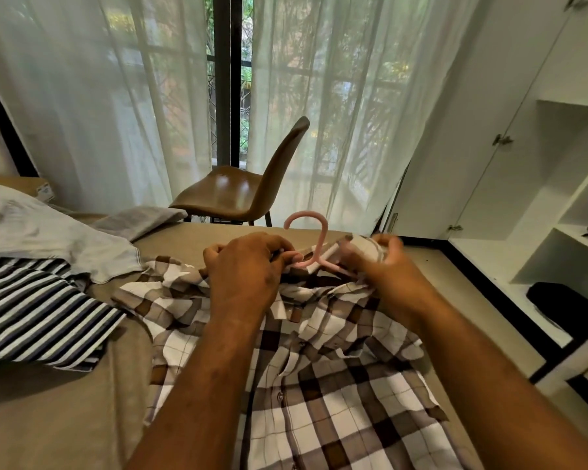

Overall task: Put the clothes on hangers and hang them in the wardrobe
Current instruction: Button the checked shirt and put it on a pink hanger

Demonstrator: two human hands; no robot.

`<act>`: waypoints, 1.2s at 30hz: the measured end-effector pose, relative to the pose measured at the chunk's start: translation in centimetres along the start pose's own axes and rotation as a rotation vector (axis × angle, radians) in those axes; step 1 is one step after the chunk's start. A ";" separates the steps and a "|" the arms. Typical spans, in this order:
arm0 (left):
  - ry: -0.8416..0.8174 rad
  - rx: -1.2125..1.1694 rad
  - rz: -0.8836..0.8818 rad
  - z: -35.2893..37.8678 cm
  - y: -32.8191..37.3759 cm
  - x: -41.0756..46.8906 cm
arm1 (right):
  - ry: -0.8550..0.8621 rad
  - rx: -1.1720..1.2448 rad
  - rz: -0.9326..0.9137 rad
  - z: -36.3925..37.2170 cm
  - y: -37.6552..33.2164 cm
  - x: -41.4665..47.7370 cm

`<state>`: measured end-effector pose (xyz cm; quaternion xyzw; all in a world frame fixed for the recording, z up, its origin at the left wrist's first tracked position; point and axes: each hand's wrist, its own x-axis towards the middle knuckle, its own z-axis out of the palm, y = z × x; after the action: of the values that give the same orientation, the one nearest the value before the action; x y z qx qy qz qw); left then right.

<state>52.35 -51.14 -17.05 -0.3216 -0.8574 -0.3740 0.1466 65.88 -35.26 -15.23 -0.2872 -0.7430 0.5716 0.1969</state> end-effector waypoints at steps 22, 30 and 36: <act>-0.122 -0.171 0.115 -1.3 -0.8 0.4 | 0.066 0.059 0.249 -3.8 -1.4 3.8; 0.007 -0.363 0.038 -0.7 -0.9 0.4 | -0.030 -0.090 -0.022 -3.2 -2.3 1.1; 0.074 -0.350 -0.002 -0.7 -0.5 0.2 | 0.050 -0.604 -0.039 -2.4 -1.9 0.2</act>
<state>51.87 -51.84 -16.76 -0.3274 -0.7736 -0.5293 0.1193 66.88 -33.72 -12.77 -0.3326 -0.8796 0.3136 0.1316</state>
